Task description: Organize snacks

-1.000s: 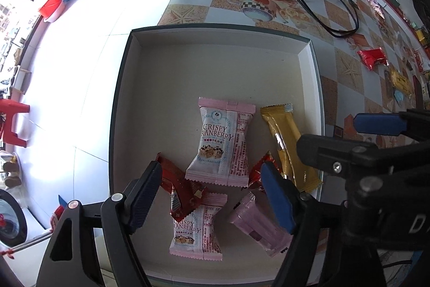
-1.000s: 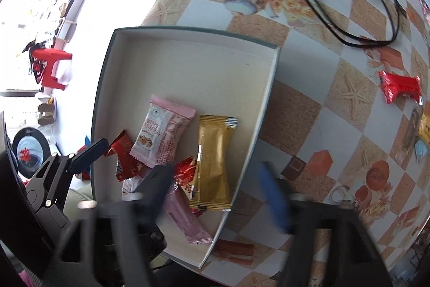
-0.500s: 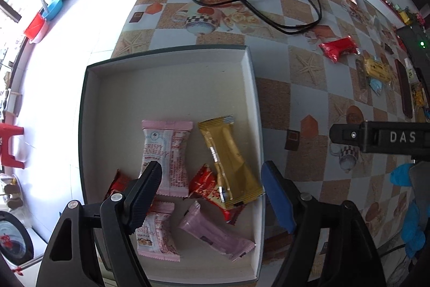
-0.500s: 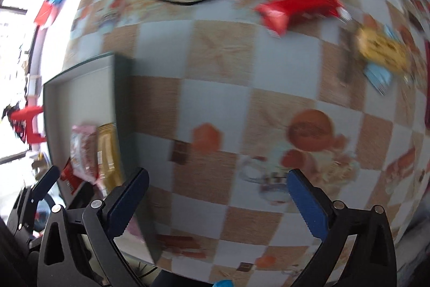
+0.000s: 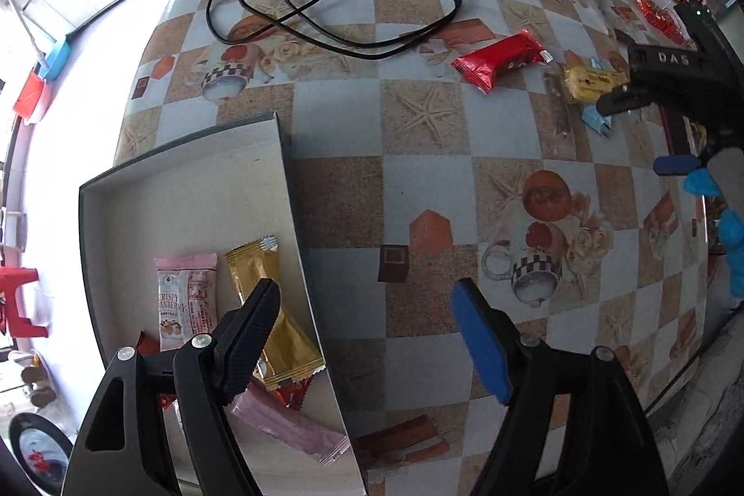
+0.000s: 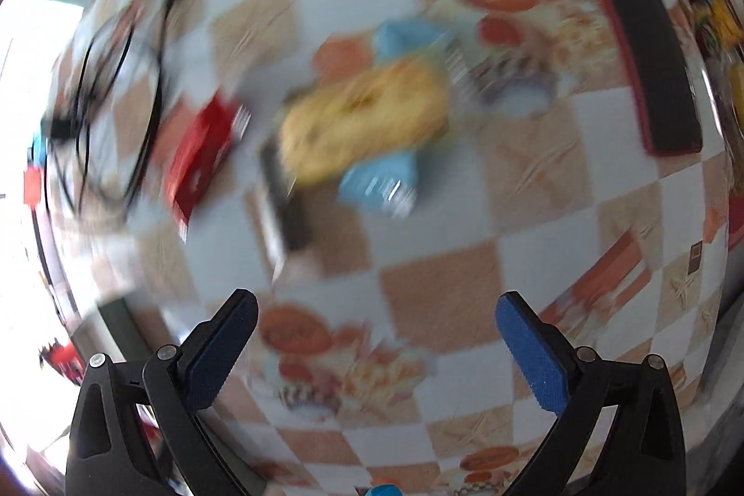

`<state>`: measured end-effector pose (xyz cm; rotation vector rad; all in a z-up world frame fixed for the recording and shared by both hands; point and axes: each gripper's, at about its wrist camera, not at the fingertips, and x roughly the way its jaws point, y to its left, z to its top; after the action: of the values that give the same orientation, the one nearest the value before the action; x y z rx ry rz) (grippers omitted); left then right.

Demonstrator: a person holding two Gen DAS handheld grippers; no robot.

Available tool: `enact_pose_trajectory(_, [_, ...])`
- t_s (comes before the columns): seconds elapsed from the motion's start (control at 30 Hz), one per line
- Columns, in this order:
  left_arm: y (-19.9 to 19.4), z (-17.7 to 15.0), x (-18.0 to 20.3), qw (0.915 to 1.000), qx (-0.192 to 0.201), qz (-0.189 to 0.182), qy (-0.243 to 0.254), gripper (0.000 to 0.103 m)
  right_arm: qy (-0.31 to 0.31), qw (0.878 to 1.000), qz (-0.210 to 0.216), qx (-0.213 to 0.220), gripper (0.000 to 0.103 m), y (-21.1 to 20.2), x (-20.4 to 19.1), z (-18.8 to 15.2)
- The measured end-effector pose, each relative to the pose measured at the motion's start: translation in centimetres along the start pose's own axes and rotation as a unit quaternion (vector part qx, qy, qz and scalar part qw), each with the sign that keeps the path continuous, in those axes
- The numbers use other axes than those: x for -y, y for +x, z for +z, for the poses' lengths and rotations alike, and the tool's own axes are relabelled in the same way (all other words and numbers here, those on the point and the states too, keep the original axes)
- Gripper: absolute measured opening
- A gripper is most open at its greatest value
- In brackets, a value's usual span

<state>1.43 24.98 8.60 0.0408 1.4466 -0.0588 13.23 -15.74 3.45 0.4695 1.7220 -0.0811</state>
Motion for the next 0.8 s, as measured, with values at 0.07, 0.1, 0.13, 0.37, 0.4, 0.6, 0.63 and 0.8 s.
enact_pose_trajectory(0.07, [0.1, 0.3, 0.4, 1.0, -0.001, 0.004, 0.003, 0.079, 0.021, 1.0, 0.011, 0.008, 0.103, -0.2, 0.9, 1.6])
enact_pose_trajectory(0.1, [0.2, 0.4, 0.6, 1.0, -0.002, 0.005, 0.004, 0.08, 0.027, 0.999, 0.016, 0.011, 0.103, -0.3, 1.1, 2.1])
enact_pose_trajectory(0.13, [0.3, 0.6, 0.8, 1.0, -0.003, 0.006, 0.003, 0.079, 0.032, 0.999, 0.02, 0.013, 0.103, -0.2, 1.4, 2.8])
enact_pose_trajectory(0.37, [0.5, 1.4, 1.9, 0.9998, -0.007, 0.017, 0.003, 0.079, 0.072, 0.996, 0.054, 0.024, 0.103, 0.6, 1.8, 7.8])
enact_pose_trajectory(0.4, [0.5, 1.6, 2.0, 0.9998, -0.007, 0.018, 0.005, 0.08, 0.073, 0.995, 0.055, 0.025, 0.103, 0.9, 1.8, 7.9])
enact_pose_trajectory(0.6, [0.6, 4.0, 3.3, 0.9996, -0.001, 0.017, 0.024, 0.08, 0.05, 0.998, 0.03, 0.032, 0.1, 2.9, -1.3, 8.5])
enact_pose_trajectory(0.63, [0.6, 4.8, 3.6, 0.9994, 0.003, 0.013, 0.031, 0.08, 0.041, 0.998, 0.022, 0.036, 0.095, 2.9, -1.8, 8.6])
enact_pose_trajectory(0.8, [1.6, 9.3, 6.1, 0.9967, 0.022, 0.01, 0.077, 0.079, -0.017, 0.999, -0.009, 0.05, 0.073, 3.0, -4.2, 6.2])
